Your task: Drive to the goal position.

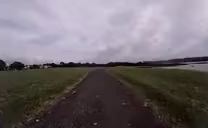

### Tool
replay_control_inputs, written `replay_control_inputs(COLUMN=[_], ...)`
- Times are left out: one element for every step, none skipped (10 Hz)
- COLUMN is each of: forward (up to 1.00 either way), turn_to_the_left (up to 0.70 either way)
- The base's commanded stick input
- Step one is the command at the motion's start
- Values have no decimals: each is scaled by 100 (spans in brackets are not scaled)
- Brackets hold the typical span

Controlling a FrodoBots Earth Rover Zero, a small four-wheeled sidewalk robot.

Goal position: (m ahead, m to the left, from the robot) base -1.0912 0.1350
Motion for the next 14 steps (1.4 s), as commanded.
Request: replay_control_inputs(forward=[70,70,70,70,70,70,70,70,70,70,70,70,70,70], turn_to_the_left=[0,0,0,0,0,0,0,0,0,0,0,0,0,0])
